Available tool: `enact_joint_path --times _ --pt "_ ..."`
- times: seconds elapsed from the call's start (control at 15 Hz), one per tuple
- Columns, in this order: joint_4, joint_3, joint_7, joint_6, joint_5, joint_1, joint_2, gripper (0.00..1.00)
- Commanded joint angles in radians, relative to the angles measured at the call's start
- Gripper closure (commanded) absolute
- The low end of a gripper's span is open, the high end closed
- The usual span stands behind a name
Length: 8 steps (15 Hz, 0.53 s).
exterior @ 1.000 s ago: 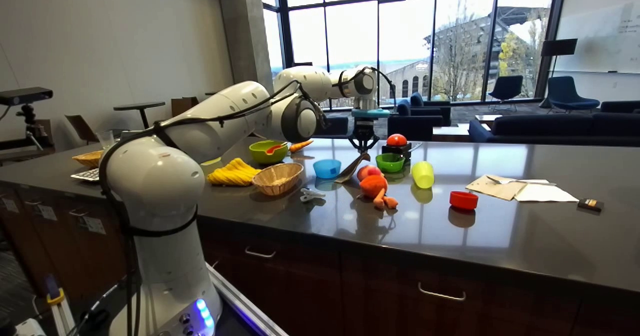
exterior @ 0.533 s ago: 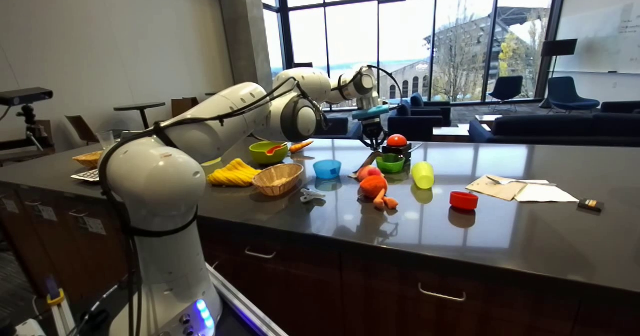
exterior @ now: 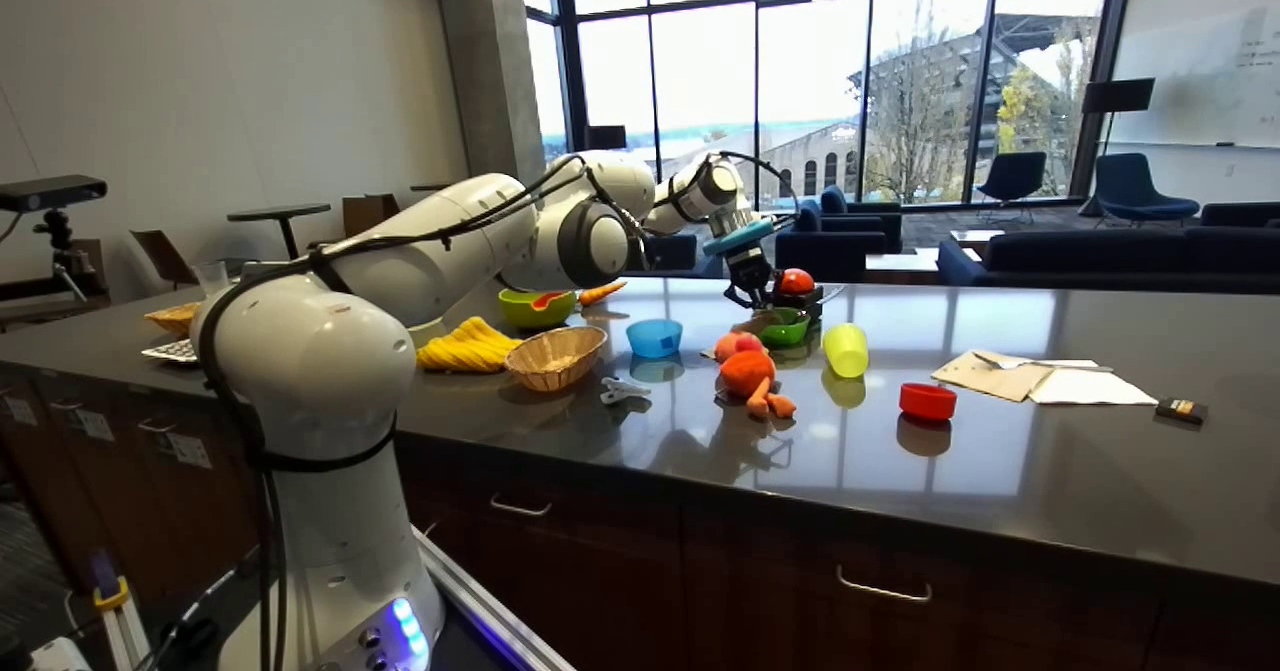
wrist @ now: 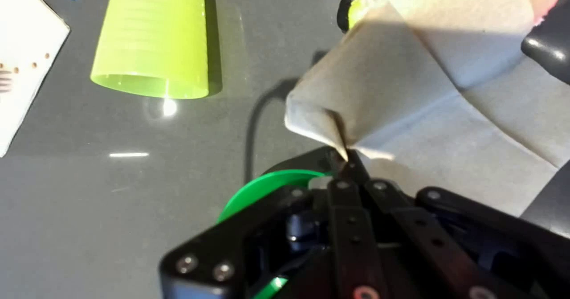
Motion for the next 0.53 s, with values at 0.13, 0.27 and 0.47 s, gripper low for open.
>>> enact_joint_path --times 0.13,0.27,0.47 --pt "-0.021 -0.015 -0.009 -0.019 -0.016 0.011 -0.003 1.0" --pt "-0.021 -0.013 -0.036 -0.033 -0.017 0.01 -0.001 1.0" --pt "-0.035 -0.03 -0.056 -0.082 -0.037 0.016 0.011 1.0"
